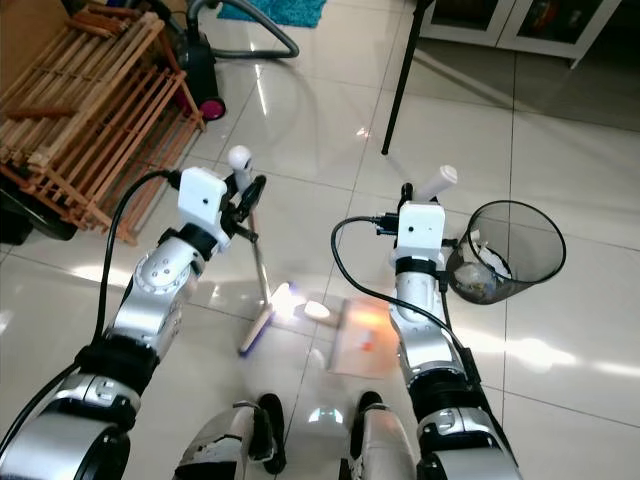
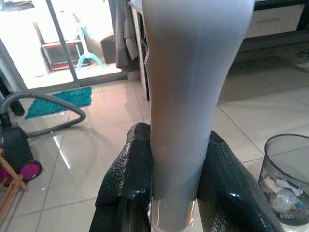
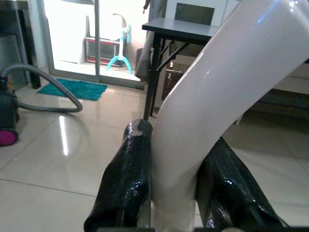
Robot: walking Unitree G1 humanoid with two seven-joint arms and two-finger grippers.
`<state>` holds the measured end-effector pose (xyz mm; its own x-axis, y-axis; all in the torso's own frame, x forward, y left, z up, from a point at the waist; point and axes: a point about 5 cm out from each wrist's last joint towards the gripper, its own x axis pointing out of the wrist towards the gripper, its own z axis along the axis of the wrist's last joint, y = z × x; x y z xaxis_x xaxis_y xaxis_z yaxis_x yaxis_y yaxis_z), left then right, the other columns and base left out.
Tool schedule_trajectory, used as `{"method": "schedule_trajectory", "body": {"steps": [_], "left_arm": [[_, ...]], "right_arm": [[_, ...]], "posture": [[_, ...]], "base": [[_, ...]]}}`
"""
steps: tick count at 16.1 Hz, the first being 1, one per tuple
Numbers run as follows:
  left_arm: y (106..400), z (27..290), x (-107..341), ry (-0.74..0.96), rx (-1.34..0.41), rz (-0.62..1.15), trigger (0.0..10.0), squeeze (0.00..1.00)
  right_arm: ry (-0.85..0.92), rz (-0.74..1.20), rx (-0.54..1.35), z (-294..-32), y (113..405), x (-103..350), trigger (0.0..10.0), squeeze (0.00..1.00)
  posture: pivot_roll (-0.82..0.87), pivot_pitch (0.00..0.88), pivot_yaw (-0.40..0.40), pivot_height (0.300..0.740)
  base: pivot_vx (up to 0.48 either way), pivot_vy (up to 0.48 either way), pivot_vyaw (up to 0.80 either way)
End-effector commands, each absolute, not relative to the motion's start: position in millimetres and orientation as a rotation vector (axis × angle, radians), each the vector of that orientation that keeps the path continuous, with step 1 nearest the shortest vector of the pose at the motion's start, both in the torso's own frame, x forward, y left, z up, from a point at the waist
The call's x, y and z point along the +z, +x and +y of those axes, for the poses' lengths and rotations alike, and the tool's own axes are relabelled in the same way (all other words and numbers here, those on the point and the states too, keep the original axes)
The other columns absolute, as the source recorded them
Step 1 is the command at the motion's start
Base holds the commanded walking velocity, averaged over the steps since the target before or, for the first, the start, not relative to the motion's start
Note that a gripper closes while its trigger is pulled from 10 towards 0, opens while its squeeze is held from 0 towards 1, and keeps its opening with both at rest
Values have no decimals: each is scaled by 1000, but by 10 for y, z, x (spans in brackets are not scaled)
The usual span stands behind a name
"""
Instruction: Sweep floor
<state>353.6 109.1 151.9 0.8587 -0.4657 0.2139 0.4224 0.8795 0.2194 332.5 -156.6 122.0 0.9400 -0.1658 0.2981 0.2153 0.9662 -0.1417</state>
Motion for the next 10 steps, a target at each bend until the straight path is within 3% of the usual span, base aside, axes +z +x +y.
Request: {"method": "schedule_trajectory", "body": {"steps": [1,10], "left_arm": [[3547,1118,1535,174,-468,-281,10000,0],[3552,885,1461,110,-622,-250,10000,0]], "right_arm": [[-160,-312,-203,-1596,3304,1253,10000,0],[-65,-248,-197,-1507,3269,1136,10000,0]], "posture": [[80,285,101,740],[75,293,106,740]], "base": [[0,0,0],[0,0,0]]}}
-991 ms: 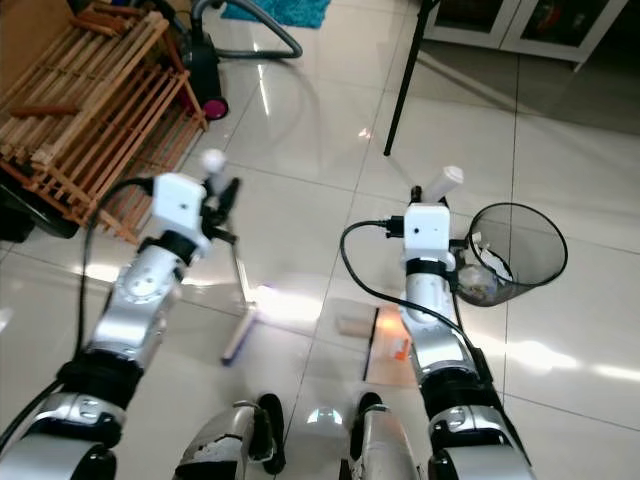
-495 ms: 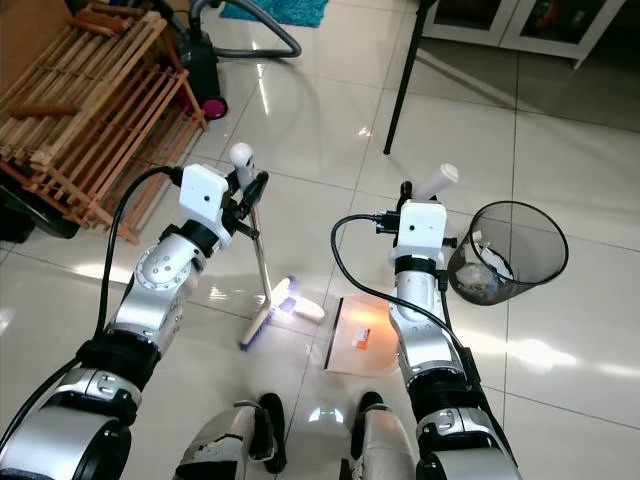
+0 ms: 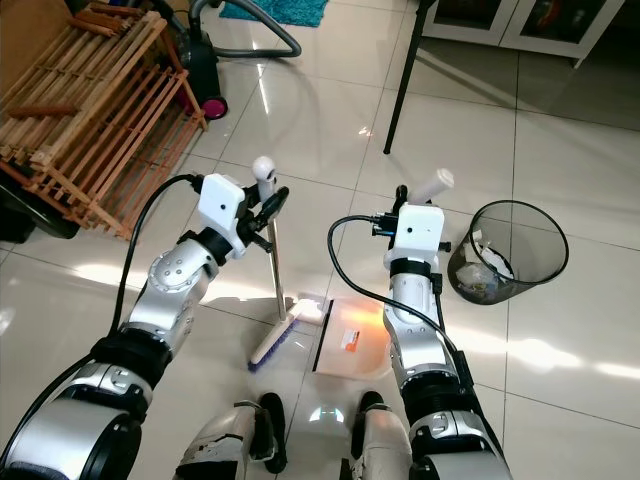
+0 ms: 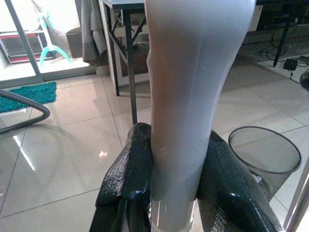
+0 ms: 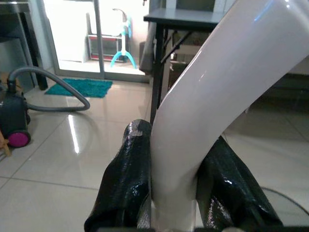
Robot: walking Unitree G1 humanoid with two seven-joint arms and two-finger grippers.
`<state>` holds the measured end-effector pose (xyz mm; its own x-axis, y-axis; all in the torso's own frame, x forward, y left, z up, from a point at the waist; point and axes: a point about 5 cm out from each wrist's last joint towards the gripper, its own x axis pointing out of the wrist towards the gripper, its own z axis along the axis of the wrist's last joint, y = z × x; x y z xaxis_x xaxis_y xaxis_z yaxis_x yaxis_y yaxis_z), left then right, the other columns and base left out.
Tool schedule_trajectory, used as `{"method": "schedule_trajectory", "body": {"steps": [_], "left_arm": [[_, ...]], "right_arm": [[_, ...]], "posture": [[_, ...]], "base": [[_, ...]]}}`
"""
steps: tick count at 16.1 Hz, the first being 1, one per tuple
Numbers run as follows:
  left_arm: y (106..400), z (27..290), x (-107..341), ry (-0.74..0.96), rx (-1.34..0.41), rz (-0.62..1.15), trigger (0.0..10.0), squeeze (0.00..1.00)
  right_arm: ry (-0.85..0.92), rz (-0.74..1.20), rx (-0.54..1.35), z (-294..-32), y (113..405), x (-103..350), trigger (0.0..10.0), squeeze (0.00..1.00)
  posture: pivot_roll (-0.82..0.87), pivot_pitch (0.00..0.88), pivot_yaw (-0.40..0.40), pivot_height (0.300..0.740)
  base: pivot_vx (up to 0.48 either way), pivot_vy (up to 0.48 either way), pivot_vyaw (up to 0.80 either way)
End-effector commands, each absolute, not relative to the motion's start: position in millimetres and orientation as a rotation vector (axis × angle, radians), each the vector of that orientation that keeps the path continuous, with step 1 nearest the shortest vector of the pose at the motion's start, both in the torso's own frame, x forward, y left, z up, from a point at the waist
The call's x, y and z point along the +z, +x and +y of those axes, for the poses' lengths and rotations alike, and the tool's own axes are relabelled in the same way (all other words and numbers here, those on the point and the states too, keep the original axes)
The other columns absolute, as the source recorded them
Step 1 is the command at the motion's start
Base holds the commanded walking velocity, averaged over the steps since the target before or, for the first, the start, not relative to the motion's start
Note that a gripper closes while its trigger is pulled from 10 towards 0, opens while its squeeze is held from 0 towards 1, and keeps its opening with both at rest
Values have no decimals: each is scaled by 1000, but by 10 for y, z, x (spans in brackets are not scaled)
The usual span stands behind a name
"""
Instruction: Sweep floor
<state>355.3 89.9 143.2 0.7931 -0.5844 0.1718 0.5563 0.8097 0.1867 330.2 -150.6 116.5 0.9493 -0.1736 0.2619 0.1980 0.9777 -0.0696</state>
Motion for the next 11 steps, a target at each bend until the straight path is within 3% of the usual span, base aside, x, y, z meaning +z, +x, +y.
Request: {"method": "schedule_trajectory", "body": {"steps": [1,9,11], "left_arm": [[3565,846,1495,94,-629,-263,10000,0],[3523,633,1699,-4,-758,-352,10000,0],[3349,448,1687,-6,-901,-364,10000,0]], "right_arm": [[-62,-244,-198,-1508,3254,1121,10000,0],[-51,-213,-206,-1534,3230,1063,10000,0],[-50,-202,-208,-1533,3237,1047,10000,0]], "posture": [[73,293,106,740],[79,294,109,740],[87,288,113,740]], "base": [[0,0,0],[0,0,0],[0,0,0]]}}
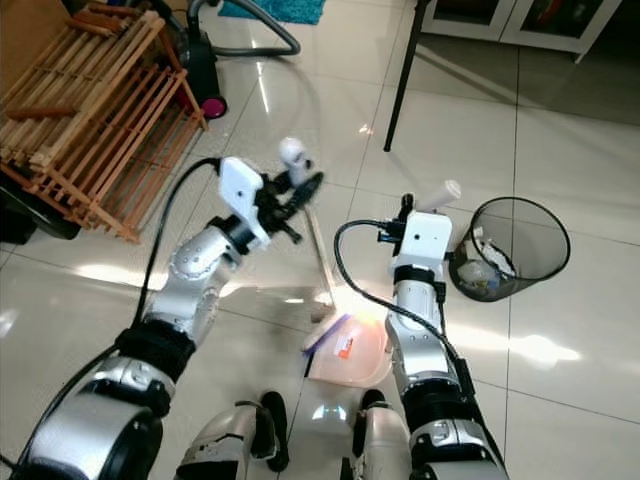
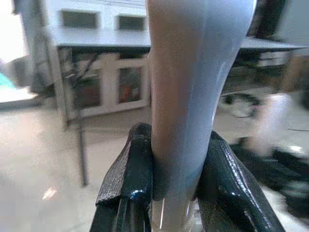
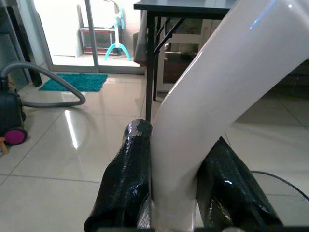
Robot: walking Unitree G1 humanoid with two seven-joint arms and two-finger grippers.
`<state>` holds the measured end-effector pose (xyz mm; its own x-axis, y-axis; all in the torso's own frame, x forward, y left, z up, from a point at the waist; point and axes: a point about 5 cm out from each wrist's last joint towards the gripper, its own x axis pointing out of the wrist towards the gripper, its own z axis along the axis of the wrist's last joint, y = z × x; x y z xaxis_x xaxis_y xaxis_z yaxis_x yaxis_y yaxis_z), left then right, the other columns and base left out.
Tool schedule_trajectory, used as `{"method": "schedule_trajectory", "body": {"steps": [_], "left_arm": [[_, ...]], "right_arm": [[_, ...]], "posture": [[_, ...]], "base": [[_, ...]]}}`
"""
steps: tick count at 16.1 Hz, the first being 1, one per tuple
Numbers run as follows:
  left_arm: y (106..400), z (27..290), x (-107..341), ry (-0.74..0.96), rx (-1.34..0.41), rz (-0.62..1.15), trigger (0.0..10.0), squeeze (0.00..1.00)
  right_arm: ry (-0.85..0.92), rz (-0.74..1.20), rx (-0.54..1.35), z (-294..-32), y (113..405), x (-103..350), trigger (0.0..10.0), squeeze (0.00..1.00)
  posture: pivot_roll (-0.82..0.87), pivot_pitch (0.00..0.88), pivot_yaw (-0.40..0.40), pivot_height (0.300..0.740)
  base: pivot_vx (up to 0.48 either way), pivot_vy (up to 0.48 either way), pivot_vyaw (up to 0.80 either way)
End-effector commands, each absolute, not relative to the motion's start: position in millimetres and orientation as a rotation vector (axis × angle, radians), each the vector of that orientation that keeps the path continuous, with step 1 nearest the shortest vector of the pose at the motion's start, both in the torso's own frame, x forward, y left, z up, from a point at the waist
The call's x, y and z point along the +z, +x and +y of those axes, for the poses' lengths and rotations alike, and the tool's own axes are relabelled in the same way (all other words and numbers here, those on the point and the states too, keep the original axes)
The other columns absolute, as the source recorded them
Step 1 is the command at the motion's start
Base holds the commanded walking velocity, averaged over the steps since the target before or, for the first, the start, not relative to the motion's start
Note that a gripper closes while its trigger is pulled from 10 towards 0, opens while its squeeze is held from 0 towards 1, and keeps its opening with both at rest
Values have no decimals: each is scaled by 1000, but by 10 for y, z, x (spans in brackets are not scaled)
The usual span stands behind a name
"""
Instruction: Sweep floor
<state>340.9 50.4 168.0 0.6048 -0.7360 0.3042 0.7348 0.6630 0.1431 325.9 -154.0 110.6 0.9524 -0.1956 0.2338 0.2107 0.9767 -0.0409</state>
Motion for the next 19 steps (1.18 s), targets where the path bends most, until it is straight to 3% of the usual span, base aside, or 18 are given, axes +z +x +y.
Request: {"method": "schedule_trajectory", "body": {"steps": [1,6,12,16,19], "left_arm": [[3297,419,1675,-5,-933,-366,10000,0],[3098,315,1877,-76,-1037,-435,10000,0],[3298,614,2284,82,-938,-570,10000,0],[3430,769,2168,210,-917,-510,10000,0],[3552,917,1827,316,-850,-397,10000,0]], "right_arm": [[-50,-200,-209,-1533,3237,1045,10000,0],[-51,-192,-214,-1546,3240,1033,10000,0],[-49,-195,-220,-1559,3231,1036,10000,0],[-48,-193,-213,-1540,3209,1027,10000,0],[-43,-202,-215,-1557,3154,1030,10000,0]], "posture": [[87,288,113,740],[97,283,114,740],[93,280,115,740],[79,293,111,740],[52,310,114,740]], "base": [[0,0,0],[0,0,0],[0,0,0],[0,0,0],[0,0,0]]}}
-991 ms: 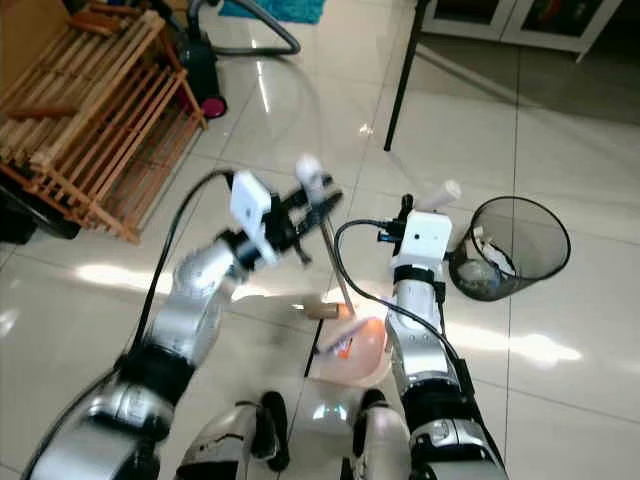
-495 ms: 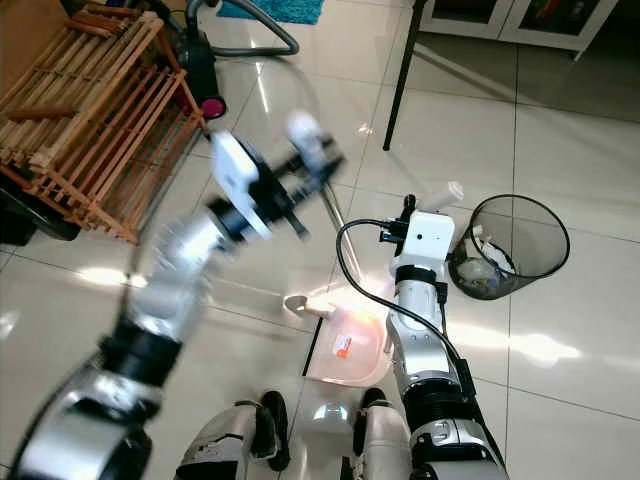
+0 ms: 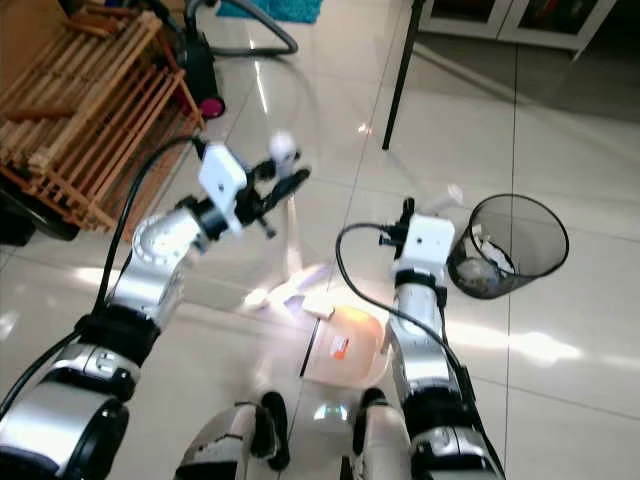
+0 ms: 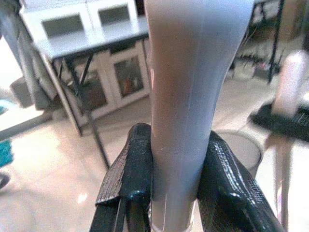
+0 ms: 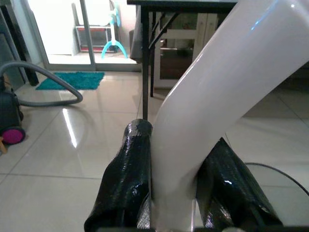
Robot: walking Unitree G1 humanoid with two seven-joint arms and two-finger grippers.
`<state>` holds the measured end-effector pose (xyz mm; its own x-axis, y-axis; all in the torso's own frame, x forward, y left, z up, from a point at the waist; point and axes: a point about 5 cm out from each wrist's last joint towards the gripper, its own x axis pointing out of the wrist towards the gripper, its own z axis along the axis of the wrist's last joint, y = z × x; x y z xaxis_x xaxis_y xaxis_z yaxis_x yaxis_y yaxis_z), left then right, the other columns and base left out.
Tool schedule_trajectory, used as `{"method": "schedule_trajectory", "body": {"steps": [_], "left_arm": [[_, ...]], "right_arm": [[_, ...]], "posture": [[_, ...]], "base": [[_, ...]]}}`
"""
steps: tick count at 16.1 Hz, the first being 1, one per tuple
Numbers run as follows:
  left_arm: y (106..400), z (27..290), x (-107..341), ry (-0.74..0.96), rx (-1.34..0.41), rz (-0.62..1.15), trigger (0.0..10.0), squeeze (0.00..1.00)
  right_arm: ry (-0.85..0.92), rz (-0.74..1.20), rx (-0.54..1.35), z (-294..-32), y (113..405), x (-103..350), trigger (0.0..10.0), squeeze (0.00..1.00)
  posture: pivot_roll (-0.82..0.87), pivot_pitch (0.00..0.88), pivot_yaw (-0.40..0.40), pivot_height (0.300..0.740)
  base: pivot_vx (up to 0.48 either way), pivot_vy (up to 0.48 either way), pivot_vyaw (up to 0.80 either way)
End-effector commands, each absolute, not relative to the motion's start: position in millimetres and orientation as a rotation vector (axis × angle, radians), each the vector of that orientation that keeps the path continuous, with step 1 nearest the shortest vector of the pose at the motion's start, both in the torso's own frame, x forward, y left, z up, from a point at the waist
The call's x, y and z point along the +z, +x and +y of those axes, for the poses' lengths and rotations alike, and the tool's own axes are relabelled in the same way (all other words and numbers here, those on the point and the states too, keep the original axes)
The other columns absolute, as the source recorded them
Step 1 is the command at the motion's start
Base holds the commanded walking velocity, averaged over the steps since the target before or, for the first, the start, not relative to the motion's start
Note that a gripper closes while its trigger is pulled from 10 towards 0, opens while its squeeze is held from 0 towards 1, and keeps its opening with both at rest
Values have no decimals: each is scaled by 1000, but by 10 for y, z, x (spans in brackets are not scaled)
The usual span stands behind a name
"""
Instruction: Sweep floor
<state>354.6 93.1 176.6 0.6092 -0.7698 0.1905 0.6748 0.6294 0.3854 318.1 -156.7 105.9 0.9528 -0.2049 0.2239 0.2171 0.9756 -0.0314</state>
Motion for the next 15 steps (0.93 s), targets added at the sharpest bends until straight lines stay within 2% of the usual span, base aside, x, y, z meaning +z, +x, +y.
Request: {"method": "schedule_trajectory", "body": {"steps": [1,10,15], "left_arm": [[3558,923,1795,328,-846,-386,10000,0],[3512,679,1439,394,-932,-281,10000,0],[3483,474,1478,248,-999,-295,10000,0]], "right_arm": [[-43,-204,-216,-1561,3143,1029,10000,0],[-36,-178,-211,-1539,2908,953,10000,0],[-30,-166,-206,-1516,2905,984,10000,0]], "posture": [[50,313,114,740],[-6,351,129,740],[-7,344,133,740]], "base": [[0,0,0],[0,0,0],[0,0,0]]}}
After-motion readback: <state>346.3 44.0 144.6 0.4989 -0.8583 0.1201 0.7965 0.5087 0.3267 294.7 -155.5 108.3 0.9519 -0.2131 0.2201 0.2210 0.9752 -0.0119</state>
